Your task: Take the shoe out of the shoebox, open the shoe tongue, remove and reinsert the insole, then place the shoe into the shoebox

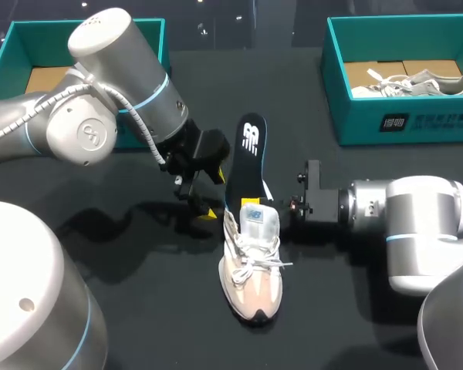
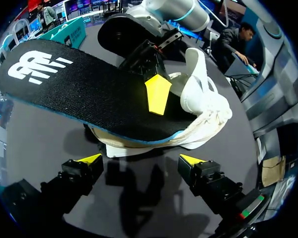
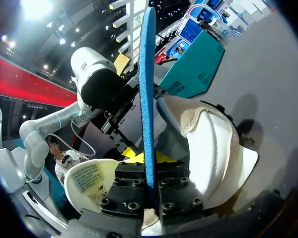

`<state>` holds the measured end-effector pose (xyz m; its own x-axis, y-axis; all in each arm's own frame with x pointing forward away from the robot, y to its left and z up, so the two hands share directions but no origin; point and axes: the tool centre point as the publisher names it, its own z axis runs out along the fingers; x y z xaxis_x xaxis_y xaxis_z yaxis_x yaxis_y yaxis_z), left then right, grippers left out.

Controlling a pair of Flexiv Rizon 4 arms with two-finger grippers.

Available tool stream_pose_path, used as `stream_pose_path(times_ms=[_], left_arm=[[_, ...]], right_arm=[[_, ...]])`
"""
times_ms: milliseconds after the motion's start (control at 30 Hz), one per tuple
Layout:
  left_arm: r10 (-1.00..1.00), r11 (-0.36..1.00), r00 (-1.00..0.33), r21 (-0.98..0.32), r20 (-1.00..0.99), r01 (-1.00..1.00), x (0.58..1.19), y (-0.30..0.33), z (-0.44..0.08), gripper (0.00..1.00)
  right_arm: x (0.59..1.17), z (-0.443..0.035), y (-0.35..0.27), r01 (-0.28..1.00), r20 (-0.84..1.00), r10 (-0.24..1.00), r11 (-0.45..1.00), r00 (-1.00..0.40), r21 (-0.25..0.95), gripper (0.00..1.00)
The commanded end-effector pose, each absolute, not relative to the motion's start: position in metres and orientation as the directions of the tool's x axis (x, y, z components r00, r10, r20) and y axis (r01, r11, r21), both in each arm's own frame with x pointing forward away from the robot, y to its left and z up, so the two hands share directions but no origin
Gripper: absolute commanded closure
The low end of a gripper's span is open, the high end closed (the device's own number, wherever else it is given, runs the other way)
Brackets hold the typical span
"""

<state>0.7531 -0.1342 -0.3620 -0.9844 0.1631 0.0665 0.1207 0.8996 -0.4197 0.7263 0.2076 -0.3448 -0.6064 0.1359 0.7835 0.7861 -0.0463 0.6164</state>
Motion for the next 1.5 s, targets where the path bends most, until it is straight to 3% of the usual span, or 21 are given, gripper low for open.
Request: stream_pose_path(times_ms=[33,200,233,267,367,1267,1500], left_arm=[[0.164,0.900,-0.984,-0.419,0.065,0.122,0.753,-0.133,-0.362,0.00],[0.164,0.900,-0.984,-0.419,0.065,0.122,0.753,-0.133,-0.362,0.00],[0.164,0.900,-0.984,-0.419,0.065,0.122,0.753,-0.133,-0.362,0.00],[0.164,0.900,-0.984,-0.419,0.065,0.122,0.753,-0.133,-0.362,0.00],[0.164,0.900,-0.984,-0.419,0.065,0.122,0.753,-0.133,-0.362,0.00],[0.164,0.900,-0.984,-0.419,0.065,0.122,0.753,-0.133,-0.362,0.00],[0.164,0.900,-0.984,-0.419,0.065,0.122,0.753,-0.133,-0.362,0.00]], right_arm=[[0.718,-0.345,0.207,0.780,0.778,0.136,-0.053,-0.613,0.624,1.00],[0.718,-0.343,0.207,0.779,0.777,0.131,-0.046,-0.615,0.625,1.00],[0.718,-0.343,0.207,0.779,0.777,0.129,-0.045,-0.616,0.625,0.93],[0.719,-0.342,0.207,0.778,0.776,0.127,-0.044,-0.618,0.626,0.75],[0.721,-0.339,0.207,0.771,0.769,0.122,-0.038,-0.627,0.635,0.65],[0.743,-0.306,0.206,0.700,0.691,0.116,0.063,-0.713,0.711,0.69],[0.759,-0.298,0.216,0.685,0.678,0.102,0.118,-0.728,0.719,0.76]])
